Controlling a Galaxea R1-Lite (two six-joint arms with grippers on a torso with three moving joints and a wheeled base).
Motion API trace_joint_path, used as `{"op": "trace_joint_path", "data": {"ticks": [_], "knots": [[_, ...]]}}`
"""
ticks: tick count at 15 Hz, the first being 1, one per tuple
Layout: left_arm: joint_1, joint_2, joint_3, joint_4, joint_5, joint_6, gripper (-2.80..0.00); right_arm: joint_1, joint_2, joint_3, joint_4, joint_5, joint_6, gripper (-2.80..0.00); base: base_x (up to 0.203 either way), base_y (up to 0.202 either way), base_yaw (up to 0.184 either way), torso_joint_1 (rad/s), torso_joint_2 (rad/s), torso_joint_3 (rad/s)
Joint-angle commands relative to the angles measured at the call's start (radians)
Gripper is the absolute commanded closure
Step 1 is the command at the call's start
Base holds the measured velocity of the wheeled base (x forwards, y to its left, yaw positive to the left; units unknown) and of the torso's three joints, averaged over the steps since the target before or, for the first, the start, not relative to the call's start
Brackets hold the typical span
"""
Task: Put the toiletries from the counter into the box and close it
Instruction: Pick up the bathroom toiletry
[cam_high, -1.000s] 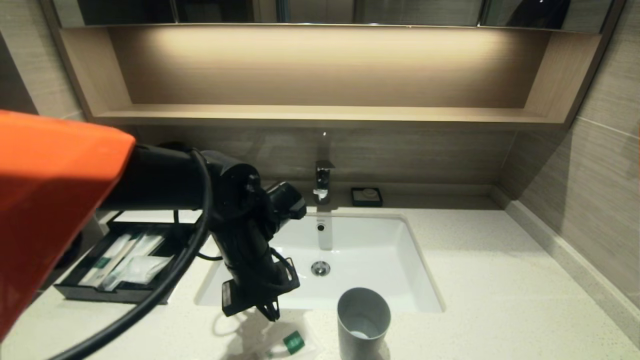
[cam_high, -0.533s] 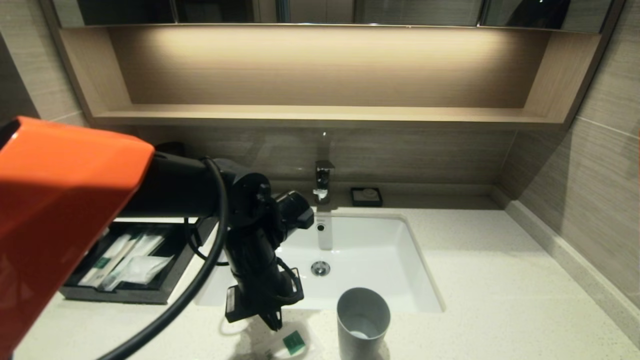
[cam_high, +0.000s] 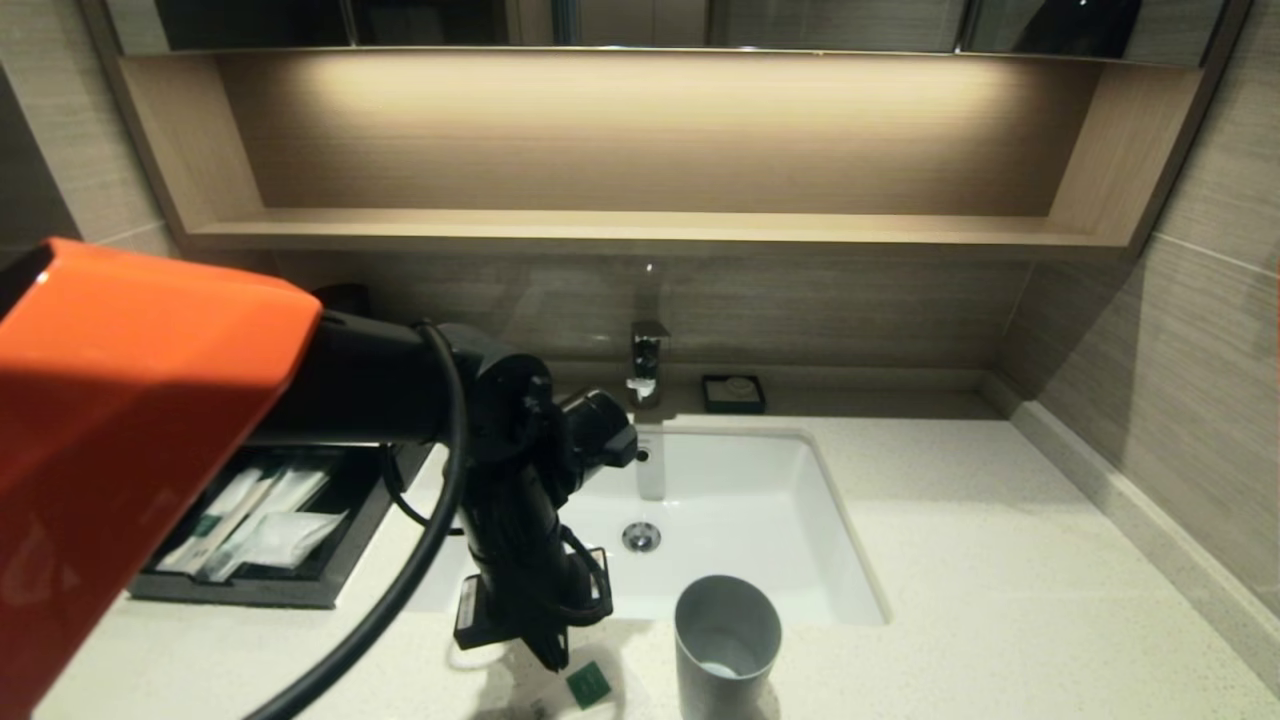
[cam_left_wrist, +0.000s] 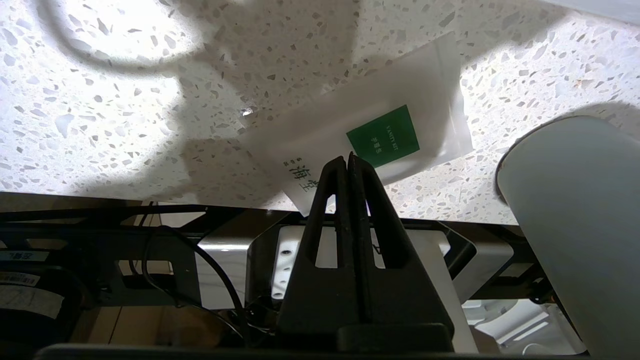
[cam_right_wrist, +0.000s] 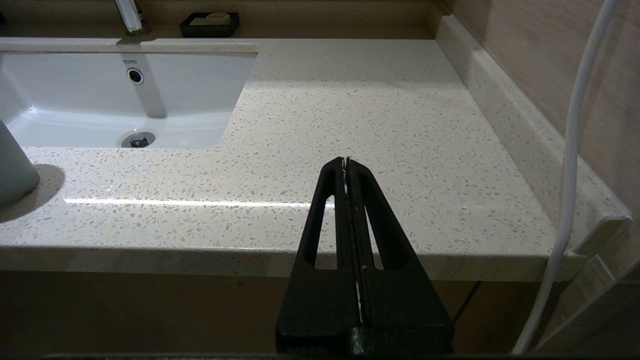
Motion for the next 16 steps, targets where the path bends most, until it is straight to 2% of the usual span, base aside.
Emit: {"op": "trace_joint_path", "data": {"ticks": [1,3,4,8,13,16], "knots": [[-0.002,0.001,0.001,0.006,-0.001,-0.005,0.0,0.0,0.0,0.001,0.0,0.0,0.0,0.0,0.0,0.0,0.0,0.0,0.0,0.0],[-0.003,0.001,0.006,0.008,-0.001,-0.005,0.0,0.0,0.0,0.002,0.0,0.0,0.0,0.0,0.0,0.0,0.0,0.0,0.0,0.0],[-0.005,0.002,0.006,0.008,-0.001,-0.005,-2.8,0.0,0.0,0.002,0.0,0.0,0.0,0.0,0.0,0.0,0.0,0.0,0.0,0.0],[-0.008,0.01,-0.002,0.006,0.001,-0.003,-2.8,0.0,0.0,0.0,0.0,0.0,0.0,0.0,0.0,0.0,0.0,0.0,0.0,0.0],[-0.008,0.039,-0.006,0.008,0.005,0.03,-2.8,0.0,0.0,0.002,0.0,0.0,0.0,0.0,0.0,0.0,0.0,0.0,0.0,0.0],[-0.009,0.068,-0.006,0.007,0.046,0.046,-2.8,0.0,0.0,0.002,0.0,0.0,0.0,0.0,0.0,0.0,0.0,0.0,0.0,0.0]]}}
